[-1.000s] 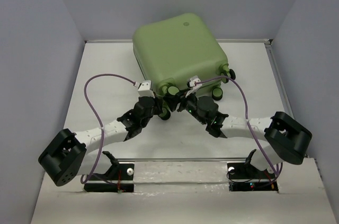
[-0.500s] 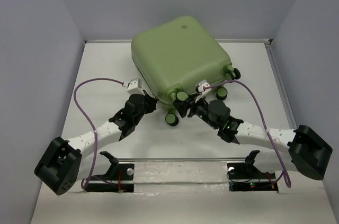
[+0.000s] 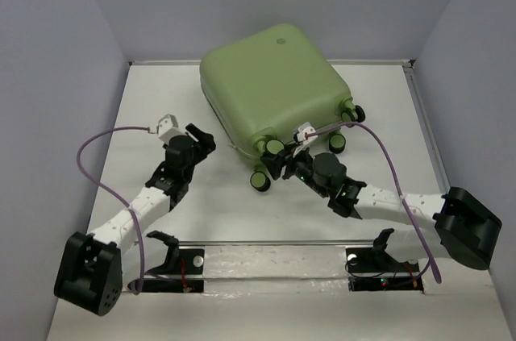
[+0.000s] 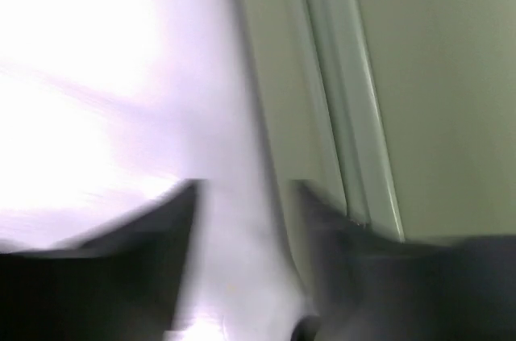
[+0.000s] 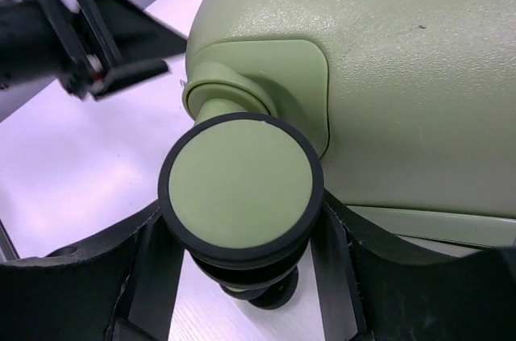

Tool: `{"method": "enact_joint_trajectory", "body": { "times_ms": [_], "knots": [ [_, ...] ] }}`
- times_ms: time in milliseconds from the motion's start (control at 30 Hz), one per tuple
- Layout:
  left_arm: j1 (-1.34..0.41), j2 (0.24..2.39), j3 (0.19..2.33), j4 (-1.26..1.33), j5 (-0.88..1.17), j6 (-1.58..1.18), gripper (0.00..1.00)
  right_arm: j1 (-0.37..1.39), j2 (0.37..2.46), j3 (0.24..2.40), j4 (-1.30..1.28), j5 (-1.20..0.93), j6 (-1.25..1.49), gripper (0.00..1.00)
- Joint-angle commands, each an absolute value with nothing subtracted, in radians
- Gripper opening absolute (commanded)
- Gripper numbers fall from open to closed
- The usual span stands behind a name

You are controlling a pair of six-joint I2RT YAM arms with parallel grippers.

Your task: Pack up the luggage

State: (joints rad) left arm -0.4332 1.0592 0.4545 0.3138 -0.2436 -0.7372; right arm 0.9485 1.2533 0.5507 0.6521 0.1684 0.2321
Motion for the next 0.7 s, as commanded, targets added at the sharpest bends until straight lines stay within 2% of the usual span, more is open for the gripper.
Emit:
{"method": "enact_joint_trajectory", "body": {
  "times_ms": [0,100,200,233,300,400,433,500,567,667],
  "knots": [
    [-0.361,0.832,0.433,0.331,-0.437,-0.718,0.83,1.026,1.265,0.643,0.795,0.144,0.23,0.07],
    [-0.362,0.672,0.454,0.296,-0.398,-0.686,0.85,1.064,1.321,0.69,0.792,0.158,0.203,0.07],
    [-0.364,0.603,0.483,0.253,-0.306,-0.677,0.87,1.12,1.39,0.751,0.792,0.169,0.187,0.07],
    [-0.364,0.565,0.509,0.244,-0.279,-0.673,0.99,1.132,1.405,0.767,0.782,0.169,0.18,0.07],
    [-0.364,0.532,0.541,0.219,-0.21,-0.65,0.99,1.17,1.439,0.811,0.776,0.173,0.169,0.09],
    [-0.364,0.459,0.613,0.151,-0.164,-0.612,0.99,1.203,1.451,0.867,0.712,0.193,0.141,0.37],
    [-0.362,0.447,0.627,0.135,-0.16,-0.601,0.99,1.203,1.451,0.883,0.683,0.201,0.137,0.58],
    [-0.364,0.422,0.655,0.098,-0.143,-0.583,0.99,1.212,1.434,0.923,0.611,0.202,0.123,0.73],
    [-0.364,0.388,0.689,0.08,-0.13,-0.571,0.99,1.212,1.41,0.943,0.562,0.228,0.103,1.0],
    [-0.364,0.367,0.733,0.051,-0.079,-0.548,0.99,1.212,1.321,0.957,0.468,0.305,0.091,0.97]
  ]
}}
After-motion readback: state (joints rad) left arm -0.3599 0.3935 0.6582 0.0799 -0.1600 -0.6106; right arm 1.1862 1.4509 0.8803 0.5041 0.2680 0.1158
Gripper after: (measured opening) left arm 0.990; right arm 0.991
